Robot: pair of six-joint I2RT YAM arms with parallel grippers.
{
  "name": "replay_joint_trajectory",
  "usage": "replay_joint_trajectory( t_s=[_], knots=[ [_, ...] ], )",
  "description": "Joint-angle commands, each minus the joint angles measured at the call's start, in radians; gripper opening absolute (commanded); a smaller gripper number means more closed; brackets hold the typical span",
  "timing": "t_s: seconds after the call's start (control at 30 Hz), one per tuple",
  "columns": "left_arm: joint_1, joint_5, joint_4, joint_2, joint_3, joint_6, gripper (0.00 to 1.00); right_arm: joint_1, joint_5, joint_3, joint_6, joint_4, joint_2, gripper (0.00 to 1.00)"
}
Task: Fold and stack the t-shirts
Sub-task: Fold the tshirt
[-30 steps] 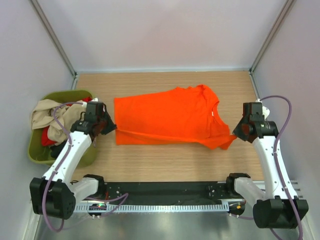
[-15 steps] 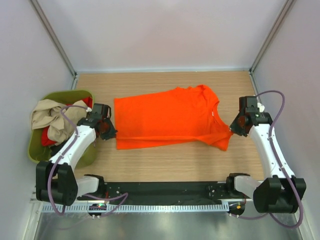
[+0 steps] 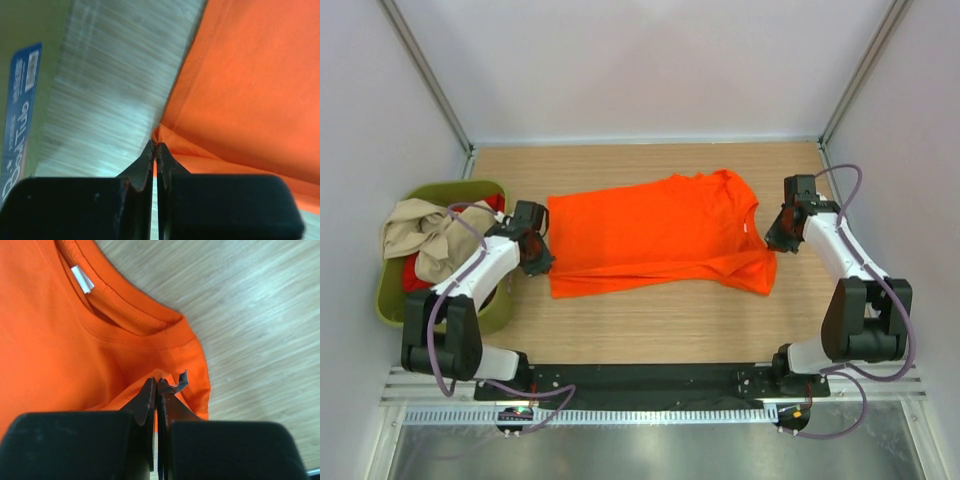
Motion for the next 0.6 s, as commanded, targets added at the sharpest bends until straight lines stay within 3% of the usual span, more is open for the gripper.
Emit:
replay_joint_trajectory(
  t_s=[0.0,0.23,0.37,0.57],
  knots=[
    [-0.01,-0.043,-0.011,0.052,0.03,-0.01,0.0,-0.002,0.0,0.079,-0.033,0.044,0.052,0.01],
    [-0.054,-0.069,-0.032,0.131,0.099,-0.022,0.01,0.023,0.085,0.211,-0.072,-0.036,0.112,0.01],
    [-0.085,-0.111,-0.046,0.134,0.131,-0.039,0.06,0.037,0.132,0.245,-0.08,-0.078,0.086,0.01],
    [-0.093,-0.14,-0.064,0.197,0.189,-0.044,0.07,0.037,0.077,0.266,-0.092,-0.036,0.103,0.01]
  ],
)
